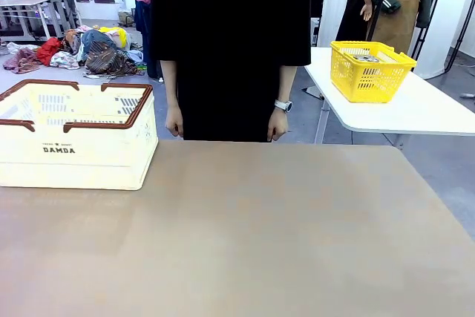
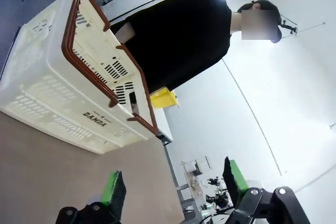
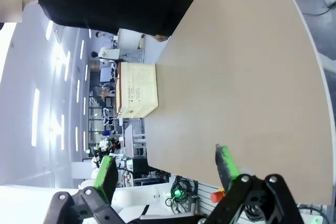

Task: Place the drinks into the Shopping basket.
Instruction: Pick up one drink and place it into the Shopping basket.

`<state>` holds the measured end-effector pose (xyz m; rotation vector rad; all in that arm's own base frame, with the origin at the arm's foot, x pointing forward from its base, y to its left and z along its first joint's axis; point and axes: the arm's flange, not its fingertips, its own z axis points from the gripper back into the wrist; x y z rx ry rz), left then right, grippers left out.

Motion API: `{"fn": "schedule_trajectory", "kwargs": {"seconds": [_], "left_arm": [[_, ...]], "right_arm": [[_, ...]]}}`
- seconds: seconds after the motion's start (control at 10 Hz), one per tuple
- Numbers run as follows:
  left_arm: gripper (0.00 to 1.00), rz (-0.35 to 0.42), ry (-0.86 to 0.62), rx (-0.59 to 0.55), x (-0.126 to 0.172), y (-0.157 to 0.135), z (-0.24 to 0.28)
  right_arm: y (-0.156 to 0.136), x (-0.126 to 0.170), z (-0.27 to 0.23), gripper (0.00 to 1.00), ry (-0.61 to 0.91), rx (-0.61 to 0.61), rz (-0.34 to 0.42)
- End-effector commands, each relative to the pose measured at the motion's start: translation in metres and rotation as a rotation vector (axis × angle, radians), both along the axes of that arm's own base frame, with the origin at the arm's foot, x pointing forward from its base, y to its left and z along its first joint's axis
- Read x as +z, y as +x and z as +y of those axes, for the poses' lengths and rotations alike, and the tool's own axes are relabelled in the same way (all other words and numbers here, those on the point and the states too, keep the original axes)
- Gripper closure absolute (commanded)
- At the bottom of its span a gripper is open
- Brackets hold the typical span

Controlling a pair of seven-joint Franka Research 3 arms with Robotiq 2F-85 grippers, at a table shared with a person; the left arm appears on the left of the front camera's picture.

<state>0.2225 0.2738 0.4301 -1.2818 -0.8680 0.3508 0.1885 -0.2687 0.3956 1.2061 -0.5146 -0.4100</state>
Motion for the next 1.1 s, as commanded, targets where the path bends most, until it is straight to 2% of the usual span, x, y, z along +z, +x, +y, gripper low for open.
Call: {"fn": "schedule_trajectory", "kwargs": {"seconds": [0.0, 1.0], "left_arm": [[0.0, -0.008, -0.016, -0.006, 0.0033, -0.0118, 0.0034], [0.0, -0.008, -0.016, -0.006, 0.0033, -0.0118, 0.0034]], "right_arm": [[-0.0039, 0.0037, 0.002, 0.0, 0.01, 0.016, -0.005], [-0.0039, 0.0037, 0.002, 0.0, 0.01, 0.016, -0.005]]}}
